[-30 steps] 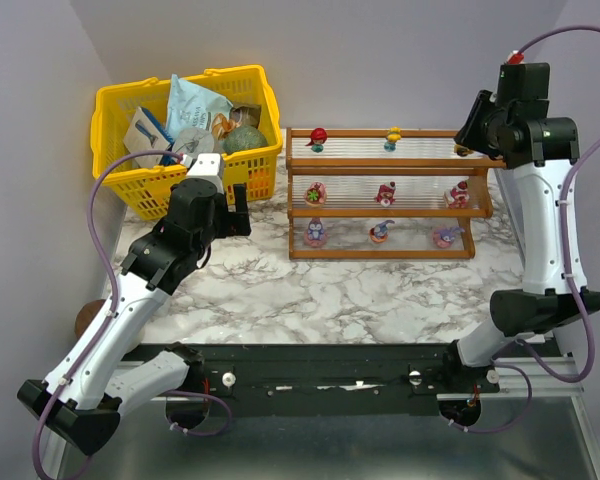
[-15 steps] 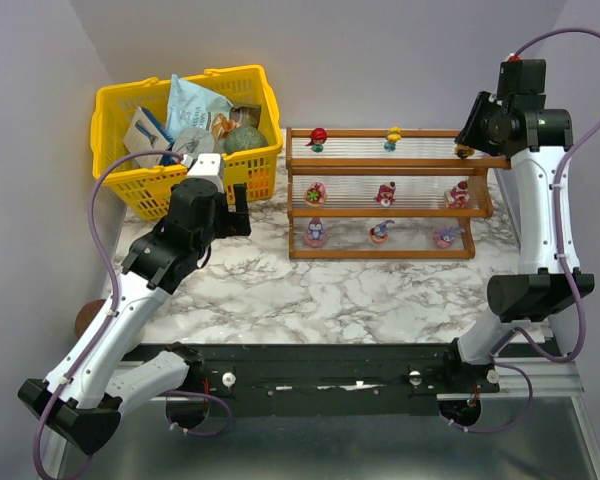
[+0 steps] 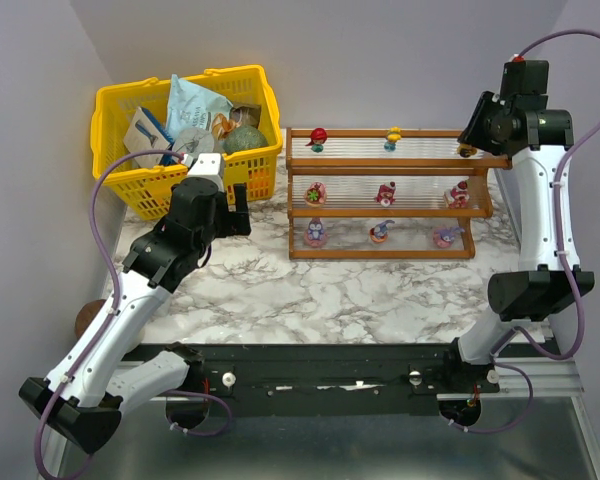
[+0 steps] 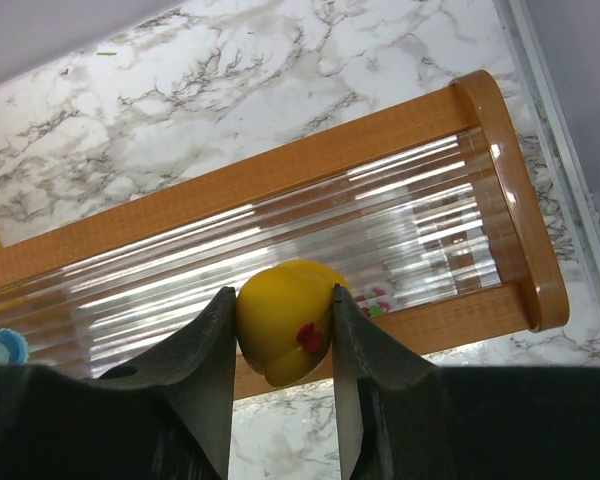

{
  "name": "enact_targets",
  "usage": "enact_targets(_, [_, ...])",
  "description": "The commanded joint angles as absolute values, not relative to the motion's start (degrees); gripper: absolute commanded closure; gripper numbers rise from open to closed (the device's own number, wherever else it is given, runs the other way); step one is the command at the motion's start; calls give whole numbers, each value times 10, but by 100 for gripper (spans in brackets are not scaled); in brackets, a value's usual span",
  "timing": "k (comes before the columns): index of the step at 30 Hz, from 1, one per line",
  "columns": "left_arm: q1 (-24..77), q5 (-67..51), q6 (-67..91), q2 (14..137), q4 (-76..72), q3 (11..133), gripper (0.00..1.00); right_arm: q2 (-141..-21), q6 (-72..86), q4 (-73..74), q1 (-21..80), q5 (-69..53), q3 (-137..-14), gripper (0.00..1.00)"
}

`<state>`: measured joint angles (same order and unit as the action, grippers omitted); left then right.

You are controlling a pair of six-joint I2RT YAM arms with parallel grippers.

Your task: Place and organize the plastic toys onto the shelf

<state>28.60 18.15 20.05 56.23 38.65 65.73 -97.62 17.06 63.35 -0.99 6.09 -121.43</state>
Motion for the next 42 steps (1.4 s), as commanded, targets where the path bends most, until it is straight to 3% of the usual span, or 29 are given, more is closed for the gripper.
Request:
enact_targets(1, [281, 179, 201, 563, 381, 657, 1, -976, 170, 612, -17, 57, -1199, 85])
enact_targets(13, [278, 177, 201, 571, 383, 658, 1, -950, 171, 568, -18, 49, -1150, 71])
enact_targets(16, [277, 177, 200, 573, 386, 660, 1, -947, 171, 567, -18, 52, -1150, 66])
enact_targets(20, [275, 176, 201, 575, 386, 660, 1, -947, 172, 565, -18, 54, -1151, 51])
enact_targets(27, [273, 175, 200, 577, 391, 664, 1, -950, 173, 563, -18, 49, -1157, 43])
enact_targets(36, [272, 175, 197, 577, 394, 668, 1, -944, 164, 561, -18, 49, -1174, 25])
enact_targets(42, [271, 140, 184, 559, 377, 668, 1, -919, 166, 567, -18, 50, -1186, 25])
